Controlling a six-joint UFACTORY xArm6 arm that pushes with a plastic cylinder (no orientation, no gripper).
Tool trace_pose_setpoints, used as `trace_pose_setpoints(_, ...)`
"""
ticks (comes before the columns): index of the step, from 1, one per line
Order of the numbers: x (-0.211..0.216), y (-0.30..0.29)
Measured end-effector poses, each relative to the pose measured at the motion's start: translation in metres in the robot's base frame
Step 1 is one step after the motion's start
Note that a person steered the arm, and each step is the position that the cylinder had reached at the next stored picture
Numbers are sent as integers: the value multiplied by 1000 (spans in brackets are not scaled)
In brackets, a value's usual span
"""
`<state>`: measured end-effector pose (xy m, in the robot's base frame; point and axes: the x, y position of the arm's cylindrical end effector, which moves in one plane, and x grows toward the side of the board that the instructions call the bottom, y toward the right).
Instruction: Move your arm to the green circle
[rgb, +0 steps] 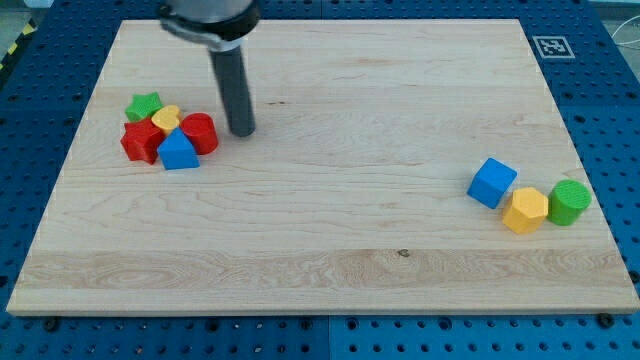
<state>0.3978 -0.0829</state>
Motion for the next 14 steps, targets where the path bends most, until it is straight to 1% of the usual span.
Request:
trace_pose_setpoints(1,-25,55)
trace_pose_setpoints(4,-14,247)
trace_pose_setpoints(5,-14,283)
trace_pose_setpoints(7,-13,283)
trace_pose_setpoints(9,9,298)
trace_pose_setpoints(10,13,308)
trace_pose_setpoints(11,31,325)
trace_pose_setpoints(14,119,408)
